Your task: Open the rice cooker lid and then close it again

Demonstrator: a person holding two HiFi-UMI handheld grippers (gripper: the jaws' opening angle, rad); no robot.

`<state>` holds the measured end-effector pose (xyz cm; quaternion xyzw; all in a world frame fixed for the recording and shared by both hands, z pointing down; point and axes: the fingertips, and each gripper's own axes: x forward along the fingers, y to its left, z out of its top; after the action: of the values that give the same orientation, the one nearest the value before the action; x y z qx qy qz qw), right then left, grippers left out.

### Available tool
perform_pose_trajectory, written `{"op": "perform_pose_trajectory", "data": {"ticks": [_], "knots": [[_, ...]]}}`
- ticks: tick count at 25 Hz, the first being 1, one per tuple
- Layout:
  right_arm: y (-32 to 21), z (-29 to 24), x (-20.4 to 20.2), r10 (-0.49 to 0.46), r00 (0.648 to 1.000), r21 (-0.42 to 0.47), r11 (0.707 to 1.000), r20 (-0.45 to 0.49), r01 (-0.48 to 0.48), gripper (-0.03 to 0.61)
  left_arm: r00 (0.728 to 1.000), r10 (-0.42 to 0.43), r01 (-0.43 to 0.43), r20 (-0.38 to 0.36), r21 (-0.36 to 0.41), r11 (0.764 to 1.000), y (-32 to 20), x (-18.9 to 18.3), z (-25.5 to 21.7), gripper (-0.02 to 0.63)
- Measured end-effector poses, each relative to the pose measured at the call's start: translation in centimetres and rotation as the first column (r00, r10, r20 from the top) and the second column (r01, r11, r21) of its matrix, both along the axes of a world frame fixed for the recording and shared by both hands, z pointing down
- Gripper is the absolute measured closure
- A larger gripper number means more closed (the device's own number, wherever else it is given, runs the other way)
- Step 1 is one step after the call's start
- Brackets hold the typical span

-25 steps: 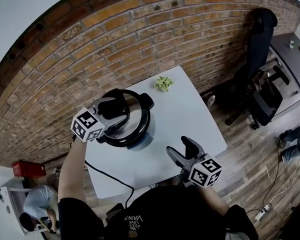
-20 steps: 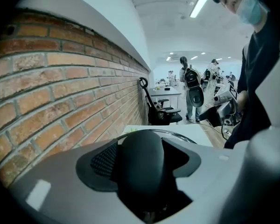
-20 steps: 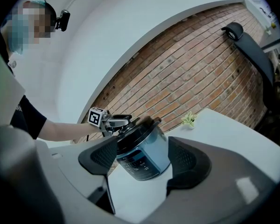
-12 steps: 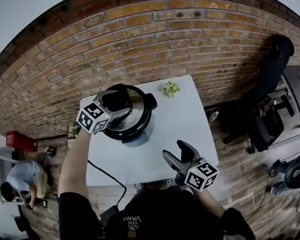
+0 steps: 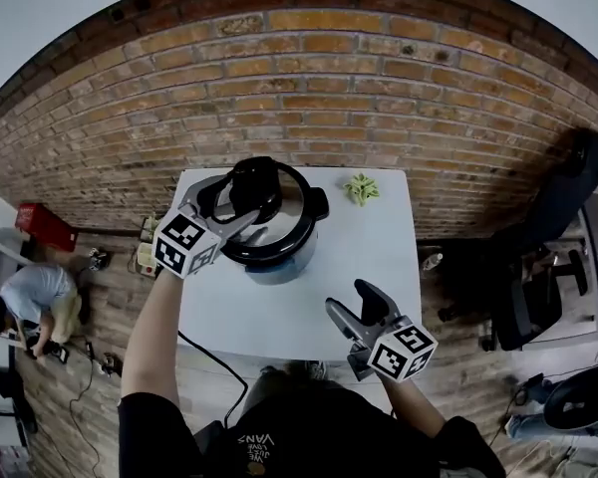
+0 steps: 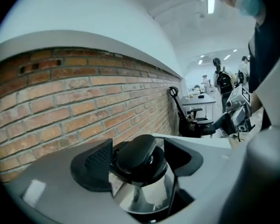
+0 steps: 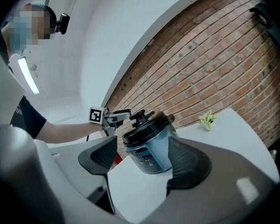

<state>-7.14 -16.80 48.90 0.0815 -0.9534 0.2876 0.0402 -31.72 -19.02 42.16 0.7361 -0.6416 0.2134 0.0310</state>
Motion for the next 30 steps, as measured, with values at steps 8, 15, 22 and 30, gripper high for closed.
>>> {"op": "perform_pose_trajectory", "data": {"ticks": [8,15,22,30], "knots": [[2.1,-1.5,-2.3,-0.087,0.996,0.053,0.995,0.035,0.086,0.245,0.96,-0.268,0.28,-0.082,0.257,0.925,10.8,-0.1,-3.9,0.291],[4.6,-2.9,-1.3,-0.097,0.994,0.096,0.991,0.056,0.092,0.247,0.908,-0.399,0.418,-0.128,0.329,0.847,19.6,3.6,-4.2,0.293],[8.4,-3.2,1.1,-0.115,0.992,0.115,0.987,0.046,0.109,0.249,0.854,-0.476,0.52,-0.209,0.326,0.79,27.4,8.2,-2.3,0.295],[13.1,-3.1,4.3,-0.133,0.991,0.137,0.982,0.023,0.129,0.252,0.821,-0.513,0.568,-0.251,0.277,0.775,34.0,14.0,1.0,0.296]]}}
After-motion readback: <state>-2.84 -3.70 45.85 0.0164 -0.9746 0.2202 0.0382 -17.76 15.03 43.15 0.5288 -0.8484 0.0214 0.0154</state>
